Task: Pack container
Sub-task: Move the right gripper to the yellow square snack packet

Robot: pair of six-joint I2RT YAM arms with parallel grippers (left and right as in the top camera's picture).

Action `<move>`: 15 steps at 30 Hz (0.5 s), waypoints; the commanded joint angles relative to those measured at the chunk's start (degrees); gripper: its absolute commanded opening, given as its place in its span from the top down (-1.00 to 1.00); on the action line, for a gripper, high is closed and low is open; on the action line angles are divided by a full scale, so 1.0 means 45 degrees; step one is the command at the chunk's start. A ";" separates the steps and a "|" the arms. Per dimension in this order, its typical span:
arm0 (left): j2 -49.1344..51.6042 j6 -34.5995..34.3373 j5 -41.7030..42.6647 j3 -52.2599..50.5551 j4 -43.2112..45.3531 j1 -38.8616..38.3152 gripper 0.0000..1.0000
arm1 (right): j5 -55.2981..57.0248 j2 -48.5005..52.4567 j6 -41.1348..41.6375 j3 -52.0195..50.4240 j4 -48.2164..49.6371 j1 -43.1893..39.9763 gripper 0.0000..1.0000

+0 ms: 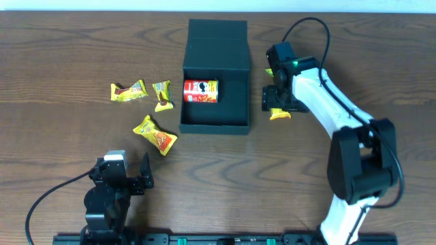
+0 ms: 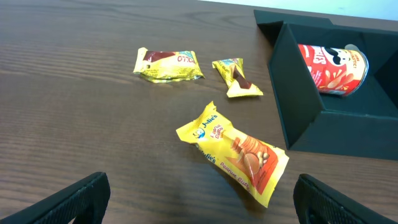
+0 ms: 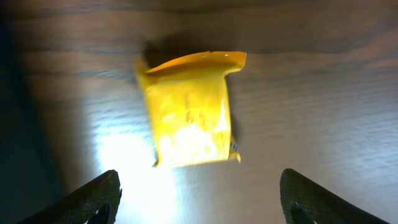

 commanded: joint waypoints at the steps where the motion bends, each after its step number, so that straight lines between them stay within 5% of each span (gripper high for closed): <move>1: -0.0073 -0.0044 -0.0010 -0.0219 -0.0024 0.0068 -0.91 | -0.0816 0.0510 -0.0282 -0.0019 0.0272 -0.0520 -0.64; 15: -0.0073 -0.0044 -0.0010 -0.0219 -0.0024 0.0068 -0.91 | -0.2856 0.0612 -0.1520 -0.0753 0.1763 -0.0928 -0.60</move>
